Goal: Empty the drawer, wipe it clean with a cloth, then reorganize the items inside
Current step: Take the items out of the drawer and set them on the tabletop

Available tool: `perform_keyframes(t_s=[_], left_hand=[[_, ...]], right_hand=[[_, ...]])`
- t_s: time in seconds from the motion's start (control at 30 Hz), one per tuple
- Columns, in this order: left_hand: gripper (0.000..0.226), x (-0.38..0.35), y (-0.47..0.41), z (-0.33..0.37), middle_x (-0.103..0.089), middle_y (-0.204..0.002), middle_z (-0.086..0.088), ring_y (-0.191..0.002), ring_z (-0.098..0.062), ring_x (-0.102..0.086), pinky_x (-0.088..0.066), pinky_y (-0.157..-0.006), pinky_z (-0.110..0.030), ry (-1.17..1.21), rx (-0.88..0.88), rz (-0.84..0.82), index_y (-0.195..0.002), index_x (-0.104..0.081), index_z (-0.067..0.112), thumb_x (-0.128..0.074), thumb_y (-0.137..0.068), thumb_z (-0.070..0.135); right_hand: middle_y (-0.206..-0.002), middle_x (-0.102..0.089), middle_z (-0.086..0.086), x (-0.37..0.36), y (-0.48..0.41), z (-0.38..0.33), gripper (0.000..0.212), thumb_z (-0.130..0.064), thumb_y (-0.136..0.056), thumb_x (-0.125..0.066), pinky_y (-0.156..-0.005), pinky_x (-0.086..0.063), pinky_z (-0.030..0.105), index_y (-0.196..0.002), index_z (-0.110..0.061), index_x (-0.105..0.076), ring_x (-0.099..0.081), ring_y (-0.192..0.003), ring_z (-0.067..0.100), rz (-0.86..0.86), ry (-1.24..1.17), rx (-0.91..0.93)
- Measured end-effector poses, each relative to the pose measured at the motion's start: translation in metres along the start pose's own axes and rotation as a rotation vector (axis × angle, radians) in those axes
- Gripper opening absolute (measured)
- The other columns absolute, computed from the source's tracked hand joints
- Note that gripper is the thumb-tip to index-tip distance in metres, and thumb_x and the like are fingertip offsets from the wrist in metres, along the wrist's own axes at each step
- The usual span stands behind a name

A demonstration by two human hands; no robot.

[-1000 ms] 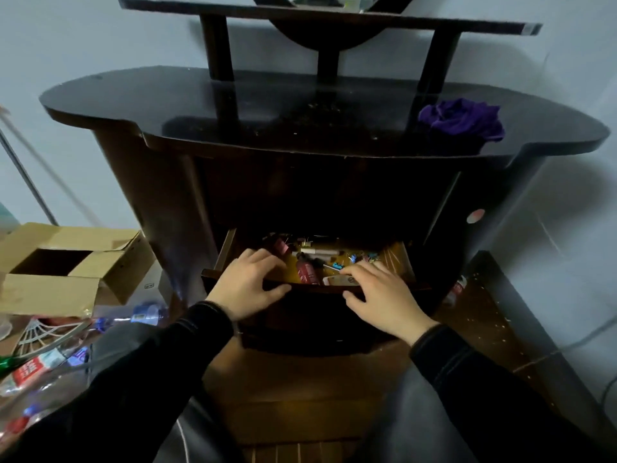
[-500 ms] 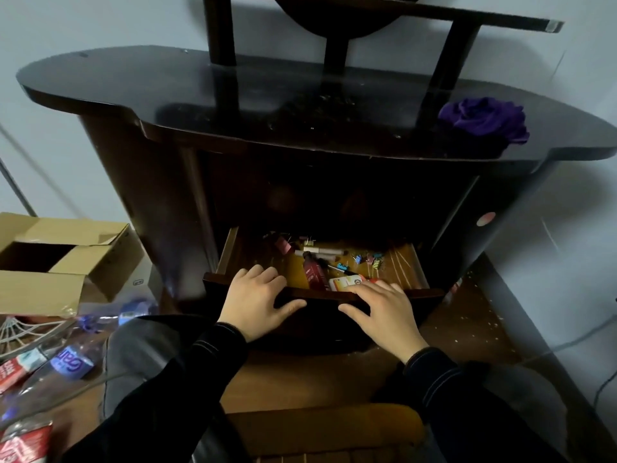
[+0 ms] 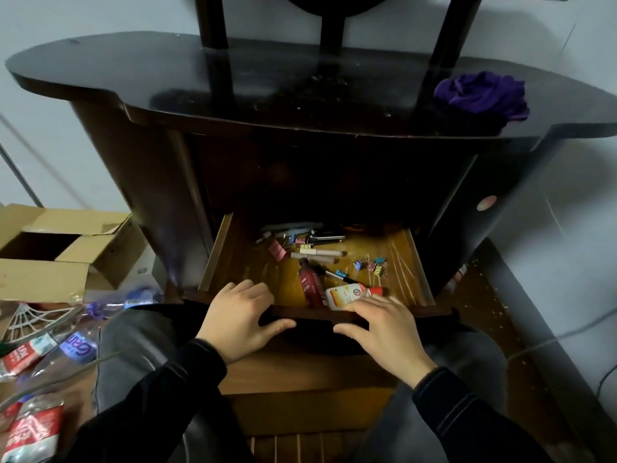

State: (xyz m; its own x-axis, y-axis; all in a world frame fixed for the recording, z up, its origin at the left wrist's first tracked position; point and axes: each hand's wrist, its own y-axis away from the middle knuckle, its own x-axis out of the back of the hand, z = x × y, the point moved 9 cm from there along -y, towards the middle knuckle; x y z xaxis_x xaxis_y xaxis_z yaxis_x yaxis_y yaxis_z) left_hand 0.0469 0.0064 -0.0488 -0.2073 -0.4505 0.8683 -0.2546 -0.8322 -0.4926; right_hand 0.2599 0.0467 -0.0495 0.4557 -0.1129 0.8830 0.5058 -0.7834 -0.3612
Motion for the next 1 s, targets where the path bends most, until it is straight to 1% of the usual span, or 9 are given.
perform_keyframes(t_s=[0.1,0.3,0.43,0.63,0.73,0.8,0.83,0.9,1.0], left_hand=[[0.058,0.012,0.018,0.013,-0.052,-0.074,0.009,-0.066,-0.015,-0.049,-0.038,-0.055,-0.029,0.023,0.004,-0.001,-0.071,-0.06,0.02,-0.047,-0.091,0.073],[0.056,0.02,0.042,0.031,-0.053,-0.074,0.01,-0.065,-0.014,-0.05,-0.039,-0.055,-0.028,0.06,-0.014,-0.001,-0.069,-0.062,0.021,-0.051,-0.09,0.072],[0.056,0.019,0.053,0.043,-0.053,-0.074,0.011,-0.065,-0.011,-0.049,-0.042,-0.055,-0.027,0.082,-0.034,-0.033,-0.07,-0.063,0.023,-0.05,-0.09,0.073],[0.056,0.022,0.055,0.053,-0.054,-0.075,0.011,-0.065,-0.011,-0.05,-0.042,-0.055,-0.025,0.093,-0.027,-0.11,-0.073,-0.064,0.023,-0.046,-0.089,0.073],[0.063,0.016,0.051,0.046,-0.057,-0.084,0.015,-0.074,-0.007,-0.053,-0.048,-0.064,-0.027,0.179,0.068,-0.319,-0.084,-0.068,0.027,-0.036,-0.084,0.081],[0.061,0.009,0.045,0.035,-0.061,-0.09,0.017,-0.082,-0.002,-0.059,-0.051,-0.074,-0.026,0.447,0.22,-0.495,-0.091,-0.068,0.031,-0.037,-0.082,0.084],[0.055,0.008,0.036,0.031,-0.065,-0.092,0.015,-0.084,-0.002,-0.062,-0.053,-0.076,-0.027,0.591,0.301,-0.525,-0.093,-0.068,0.032,-0.041,-0.083,0.079],[0.037,0.001,0.006,0.024,-0.069,-0.091,0.008,-0.081,-0.004,-0.065,-0.057,-0.075,-0.03,0.642,0.384,-0.516,-0.094,-0.067,0.031,-0.049,-0.091,0.064],[0.026,-0.041,-0.035,0.019,-0.068,-0.088,-0.003,-0.071,-0.014,-0.062,-0.055,-0.066,-0.03,0.585,0.509,-0.617,-0.097,-0.064,0.021,-0.056,-0.098,0.045]], right_hand=[[-0.087,-0.071,-0.018,0.005,0.02,-0.011,0.042,-0.065,-0.085,-0.056,-0.074,-0.047,0.026,-0.093,-0.028,-0.075,-0.064,-0.086,0.006,-0.011,-0.012,0.024],[-0.09,-0.07,-0.021,0.005,0.046,-0.017,0.04,-0.068,-0.084,-0.058,-0.076,-0.044,0.02,-0.095,-0.033,-0.074,-0.059,-0.09,-0.001,-0.074,-0.082,-0.014],[-0.09,-0.07,-0.023,0.009,0.062,-0.02,0.04,-0.067,-0.083,-0.06,-0.075,-0.041,0.015,-0.096,-0.033,-0.075,-0.057,-0.091,-0.004,-0.058,-0.091,0.002],[-0.096,-0.071,-0.021,0.012,0.068,-0.021,0.043,-0.067,-0.084,-0.059,-0.079,-0.048,0.022,-0.1,-0.031,-0.076,-0.06,-0.097,-0.002,-0.129,-0.104,-0.014],[-0.097,-0.069,-0.023,0.011,0.066,-0.016,0.044,-0.069,-0.085,-0.056,-0.082,-0.049,0.022,-0.101,-0.033,-0.075,-0.06,-0.099,-0.002,-0.234,-0.222,-0.097],[-0.094,-0.07,-0.018,0.015,0.058,-0.007,0.035,-0.06,-0.091,-0.056,-0.082,-0.052,0.026,-0.098,-0.031,-0.074,-0.064,-0.097,0.002,-0.278,-0.451,-0.185],[-0.095,-0.071,-0.016,0.016,0.049,-0.001,0.029,-0.053,-0.095,-0.057,-0.084,-0.053,0.027,-0.1,-0.03,-0.074,-0.064,-0.097,0.002,-0.288,-0.517,-0.229],[-0.104,-0.069,-0.015,0.011,0.027,0.019,0.021,-0.04,-0.098,-0.059,-0.091,-0.054,0.031,-0.11,-0.029,-0.071,-0.063,-0.101,0.001,-0.32,-0.433,-0.306],[-0.123,-0.063,-0.009,-0.016,-0.007,0.045,0.033,-0.035,-0.097,-0.062,-0.095,-0.052,0.034,-0.128,-0.026,-0.061,-0.06,-0.111,0.009,-0.473,-0.147,-0.39]])
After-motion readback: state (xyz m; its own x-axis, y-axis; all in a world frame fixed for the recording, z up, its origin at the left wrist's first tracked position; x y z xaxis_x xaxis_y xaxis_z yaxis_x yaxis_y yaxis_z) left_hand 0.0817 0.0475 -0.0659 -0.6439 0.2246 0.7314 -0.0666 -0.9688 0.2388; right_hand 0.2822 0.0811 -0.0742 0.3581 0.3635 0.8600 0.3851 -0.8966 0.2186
